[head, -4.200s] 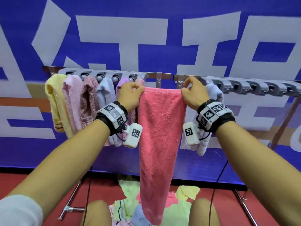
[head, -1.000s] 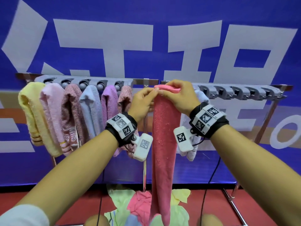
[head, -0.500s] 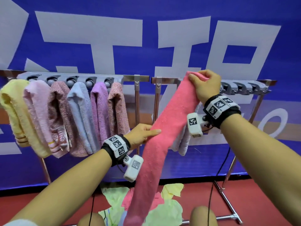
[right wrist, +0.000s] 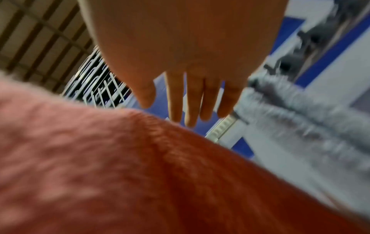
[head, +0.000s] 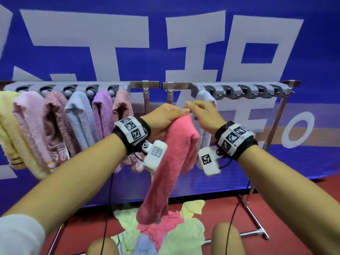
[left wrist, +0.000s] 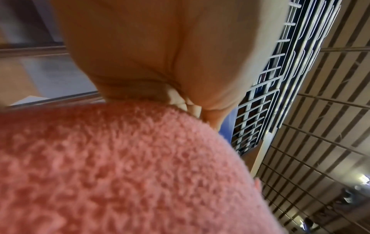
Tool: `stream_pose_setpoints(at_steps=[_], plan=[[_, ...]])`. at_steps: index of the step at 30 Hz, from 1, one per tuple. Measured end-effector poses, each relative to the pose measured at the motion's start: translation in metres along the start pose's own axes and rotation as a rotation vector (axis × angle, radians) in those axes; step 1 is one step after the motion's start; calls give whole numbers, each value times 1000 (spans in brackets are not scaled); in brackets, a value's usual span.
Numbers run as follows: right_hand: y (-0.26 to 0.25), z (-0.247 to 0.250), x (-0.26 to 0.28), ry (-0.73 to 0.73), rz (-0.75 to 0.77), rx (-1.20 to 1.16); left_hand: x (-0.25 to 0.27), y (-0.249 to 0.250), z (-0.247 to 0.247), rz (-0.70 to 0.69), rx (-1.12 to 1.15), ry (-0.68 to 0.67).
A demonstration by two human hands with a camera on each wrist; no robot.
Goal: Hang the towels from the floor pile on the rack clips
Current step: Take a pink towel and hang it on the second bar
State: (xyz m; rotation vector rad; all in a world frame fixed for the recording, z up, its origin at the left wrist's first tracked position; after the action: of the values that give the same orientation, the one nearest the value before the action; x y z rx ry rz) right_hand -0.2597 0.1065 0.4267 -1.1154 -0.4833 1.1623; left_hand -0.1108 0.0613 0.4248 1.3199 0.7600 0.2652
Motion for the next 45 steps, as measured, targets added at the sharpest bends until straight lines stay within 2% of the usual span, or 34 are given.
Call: stream_pose_setpoints(at_steps=[2,5,7,13,16,19,23,25,28,32,38,42,45], plan=[[-5,-20,3,-205,-129,-162,-2,2,-1,-12,8,1],[4,-30,5,-333,-256,-314,2,5,10,-33,-31,22],[3,-33,10,-387,-264,-332,8,2,18,-39,-64,31],[-15,-22,16,-331,-67,-311,21,-23,32,45,-86,67],[-17,-7,6,-194,-84,-372,30,-42,37,84,-69,-23],[-6,20,-7,-3,-148,-450,33,-46,42,67,-66,-10],[8,32,-1,23,-143,-281,22,-23,36,0,-82,30],[11,24,3,-45,-132,-246,13,-13,27,-8,-86,7],[11,2,7,-256,-193,-166,3,-4,14,25,-111,-55],[3,-21,14,-430,-285,-235,-2,-5,10,62,-107,-63],[-5,-18,20,-474,-235,-283,6,-10,16,52,-120,4],[-11,-6,25,-443,-201,-343,7,-12,16,105,-74,-33],[-5,9,24,-354,-240,-489,7,-9,11,138,-21,-90]])
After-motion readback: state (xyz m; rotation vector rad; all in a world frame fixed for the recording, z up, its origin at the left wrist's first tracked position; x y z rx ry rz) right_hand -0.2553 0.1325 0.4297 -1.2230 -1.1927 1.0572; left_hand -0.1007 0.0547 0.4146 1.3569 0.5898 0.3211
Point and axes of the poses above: each hand's wrist, its own x-axis away from the middle knuckle, its own z-axis out of the back of the hand, y = z × x, the point moved 2 cm from there along -x, towards the middle knuckle, and after that the axes turned 12 degrees about -z, right-handed, at the moved point
